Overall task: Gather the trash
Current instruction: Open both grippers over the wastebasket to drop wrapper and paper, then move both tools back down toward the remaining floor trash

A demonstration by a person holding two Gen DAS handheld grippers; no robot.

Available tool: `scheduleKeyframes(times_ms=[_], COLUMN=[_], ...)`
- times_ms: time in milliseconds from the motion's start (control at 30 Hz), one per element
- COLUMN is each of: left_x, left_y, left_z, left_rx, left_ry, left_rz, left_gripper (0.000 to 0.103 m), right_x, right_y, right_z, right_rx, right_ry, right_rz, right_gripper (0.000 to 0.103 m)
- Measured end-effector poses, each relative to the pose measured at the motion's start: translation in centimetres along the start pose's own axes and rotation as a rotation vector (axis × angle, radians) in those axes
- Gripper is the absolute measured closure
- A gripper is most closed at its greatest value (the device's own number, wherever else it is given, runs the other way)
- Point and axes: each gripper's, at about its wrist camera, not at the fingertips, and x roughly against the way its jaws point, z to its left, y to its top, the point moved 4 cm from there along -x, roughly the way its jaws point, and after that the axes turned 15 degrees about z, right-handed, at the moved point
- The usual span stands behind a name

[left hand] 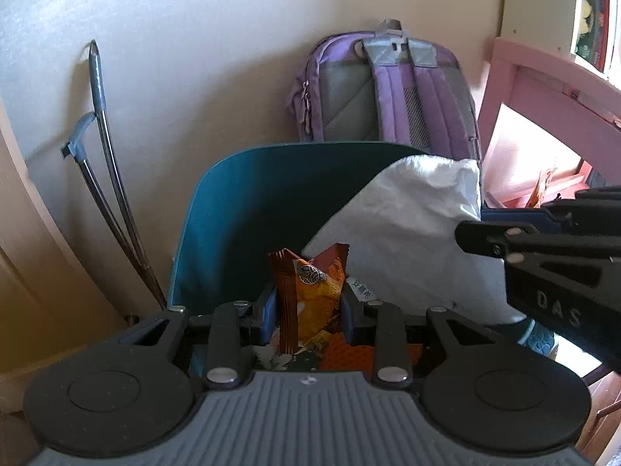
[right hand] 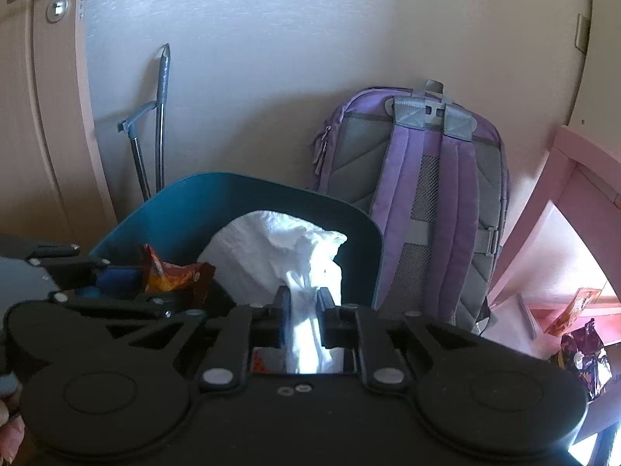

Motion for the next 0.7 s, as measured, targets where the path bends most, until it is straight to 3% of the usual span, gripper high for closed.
scheduleKeyframes(times_ms=[133,200,233,267,300,700], left_x=[-0.8,-0.9,-0.9,-0.7,-0.5,3.8], left_y=[0.2,0.2,0.2,0.1,0.1,-0.6], left_z=[0.3,0.3,0.3,0.3,0.3,0.4], left_rx=[0.022,0.024,0.027,0.029,0.032,0.038], left_ry=[-0.006,-0.006,0.004,0.015,0.025,0.021], left_rz=[0.038,0.048,0.047,0.041,0.028,-0.041], left_gripper=[0.071,0.065,0.053,0.034,0.03,0.026], right_x=[-0.2,0.0,0.1,0.2,0.3,3.6], right_y=[-0.2,-0.4,-0.4,-0.5,-0.6,-1.4], right_z=[0.0,0.2,0.2,0.3,0.3,0.6], right_rx=[-0.001,0.008,0.013,0.019,0.022,0.051], right_ry=[0.027,0.028,0.029,0.027,0.022,0.026], right_rz=[0.014,0.006,0.004,0.004,0.007,-0.023], right_gripper=[0.085,0.076,0.069,0.07,0.07,0.058])
